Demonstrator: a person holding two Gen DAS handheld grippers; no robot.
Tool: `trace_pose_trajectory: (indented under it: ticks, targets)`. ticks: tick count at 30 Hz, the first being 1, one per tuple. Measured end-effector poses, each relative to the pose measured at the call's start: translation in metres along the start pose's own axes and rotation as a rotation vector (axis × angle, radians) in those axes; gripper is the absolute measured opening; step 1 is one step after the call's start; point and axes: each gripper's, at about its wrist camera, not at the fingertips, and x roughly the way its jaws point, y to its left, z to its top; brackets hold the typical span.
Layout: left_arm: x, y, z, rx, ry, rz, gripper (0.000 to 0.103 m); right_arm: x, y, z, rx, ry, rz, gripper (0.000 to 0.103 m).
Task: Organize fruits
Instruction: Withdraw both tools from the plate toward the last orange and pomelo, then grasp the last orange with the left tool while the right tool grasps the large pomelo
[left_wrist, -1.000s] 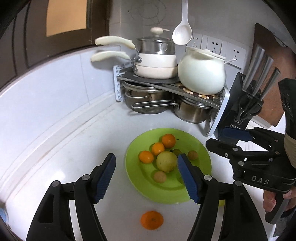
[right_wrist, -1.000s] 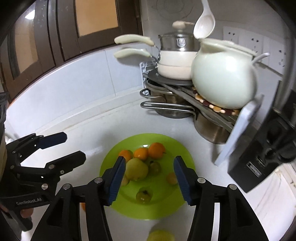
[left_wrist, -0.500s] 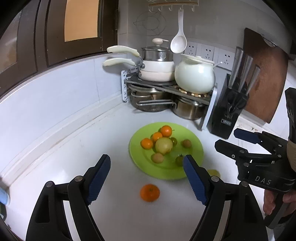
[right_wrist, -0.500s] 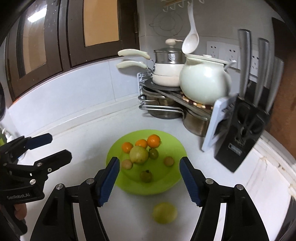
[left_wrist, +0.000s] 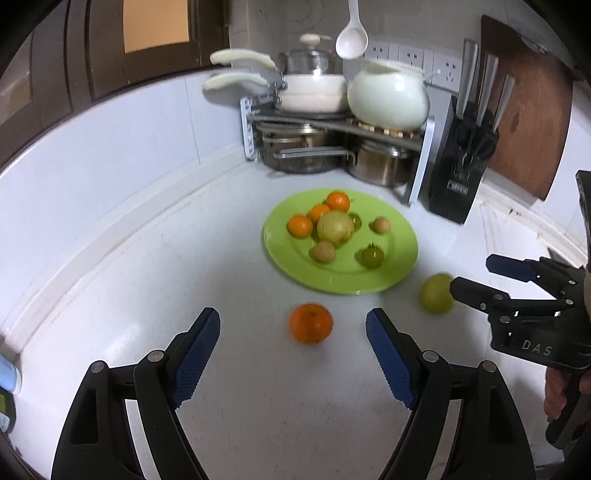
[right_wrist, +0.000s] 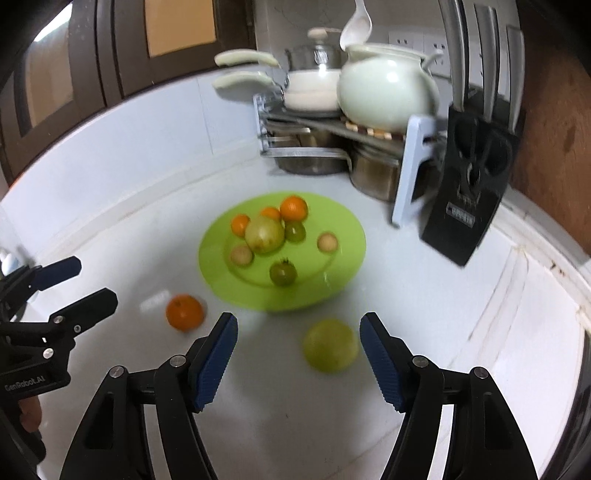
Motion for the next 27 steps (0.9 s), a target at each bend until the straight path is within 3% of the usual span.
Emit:
trace_pose_trajectory:
  ticks: [9,18,27]
  targets:
    - [0.035,-0.001,-0.015,-0.003,0.103,-0.01,0.081,0.022,-0.008,-0.016,0.02,0.082,-0.04,0.069]
    - [0.072,-0.007,-0.011,0.024,0.146,-0.01,0.08,0.051,-0.022,-0.02,0.088,0.146,-0.028,0.069]
    - [0.102,-0.007,-0.002,0.005,0.192,-0.039,0.063,0.069,-0.027,-0.017,0.12,0.171,-0.023,0.064]
